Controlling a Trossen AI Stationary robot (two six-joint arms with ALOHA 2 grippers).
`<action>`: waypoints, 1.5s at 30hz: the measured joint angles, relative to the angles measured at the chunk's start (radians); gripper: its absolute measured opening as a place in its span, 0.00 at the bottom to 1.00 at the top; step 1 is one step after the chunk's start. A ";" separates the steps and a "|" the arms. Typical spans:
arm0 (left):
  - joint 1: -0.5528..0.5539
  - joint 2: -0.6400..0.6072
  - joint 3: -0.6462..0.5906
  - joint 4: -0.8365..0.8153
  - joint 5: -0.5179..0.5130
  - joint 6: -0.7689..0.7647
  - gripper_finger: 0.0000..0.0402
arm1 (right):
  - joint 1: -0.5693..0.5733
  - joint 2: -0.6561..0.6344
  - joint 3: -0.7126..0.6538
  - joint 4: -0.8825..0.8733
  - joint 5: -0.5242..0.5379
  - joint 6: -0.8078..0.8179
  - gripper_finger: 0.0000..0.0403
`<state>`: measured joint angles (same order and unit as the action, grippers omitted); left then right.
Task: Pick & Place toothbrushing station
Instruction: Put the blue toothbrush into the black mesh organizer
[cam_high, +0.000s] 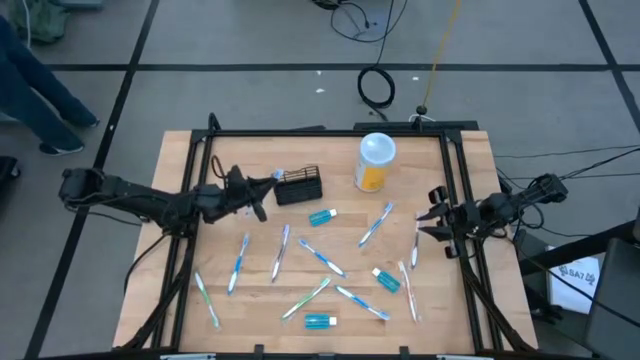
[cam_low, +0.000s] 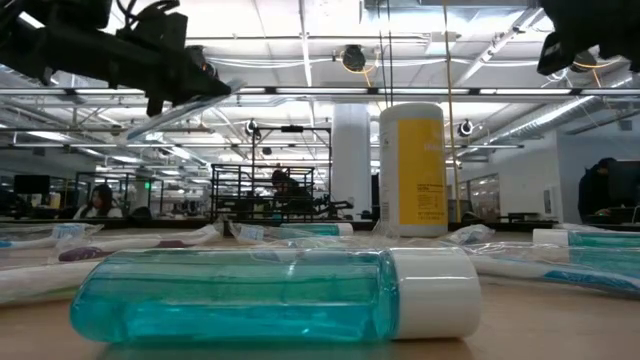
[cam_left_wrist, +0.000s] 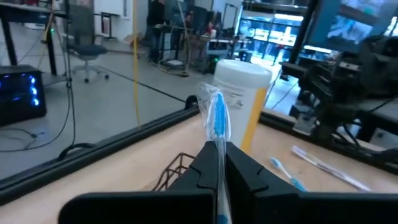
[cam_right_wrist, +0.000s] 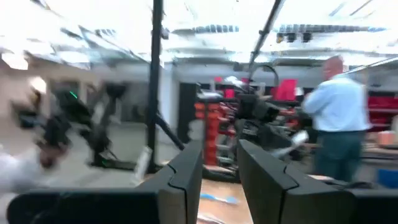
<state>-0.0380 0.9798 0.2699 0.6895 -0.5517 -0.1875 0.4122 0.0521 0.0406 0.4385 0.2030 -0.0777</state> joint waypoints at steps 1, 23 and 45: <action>-0.008 0.003 0.000 0.005 0.000 0.006 0.01 | 0.000 0.000 0.000 0.022 0.001 0.023 0.23; -0.074 0.002 0.000 0.108 0.107 0.021 0.01 | 0.000 0.034 0.000 0.184 0.111 -0.176 0.23; -0.234 0.002 0.000 0.392 0.255 0.126 0.02 | -0.044 1.062 0.441 0.585 0.107 -0.220 0.24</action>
<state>-0.2719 0.9817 0.2703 1.0813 -0.2969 -0.0612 0.3682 1.1141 0.4813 1.0234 0.3102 -0.2977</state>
